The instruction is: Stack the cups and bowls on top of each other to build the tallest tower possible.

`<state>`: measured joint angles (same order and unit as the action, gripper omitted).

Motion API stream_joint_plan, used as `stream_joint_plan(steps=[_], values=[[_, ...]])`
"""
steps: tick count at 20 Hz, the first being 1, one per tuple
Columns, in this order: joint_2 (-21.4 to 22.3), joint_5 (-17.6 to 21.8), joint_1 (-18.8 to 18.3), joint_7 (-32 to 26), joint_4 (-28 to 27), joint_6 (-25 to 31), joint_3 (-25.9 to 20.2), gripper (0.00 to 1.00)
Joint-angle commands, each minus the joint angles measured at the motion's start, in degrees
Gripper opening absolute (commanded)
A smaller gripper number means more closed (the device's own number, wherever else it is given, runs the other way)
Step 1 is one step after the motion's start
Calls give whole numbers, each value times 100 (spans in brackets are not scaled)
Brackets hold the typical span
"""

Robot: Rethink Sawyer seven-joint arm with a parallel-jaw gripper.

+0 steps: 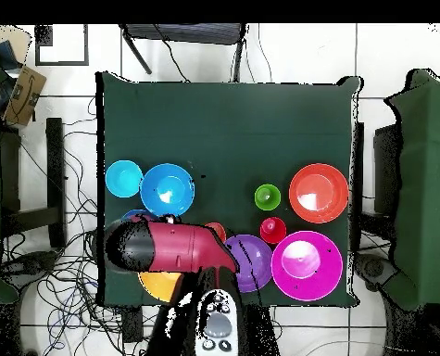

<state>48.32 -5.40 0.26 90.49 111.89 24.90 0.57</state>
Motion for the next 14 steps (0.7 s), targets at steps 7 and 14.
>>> stream_joint_plan(steps=[7,14], values=[[-1088,-253,305,1263,-1997,820,-21,100],[-1501,-220,406,1442,-2510,830,26,100]])
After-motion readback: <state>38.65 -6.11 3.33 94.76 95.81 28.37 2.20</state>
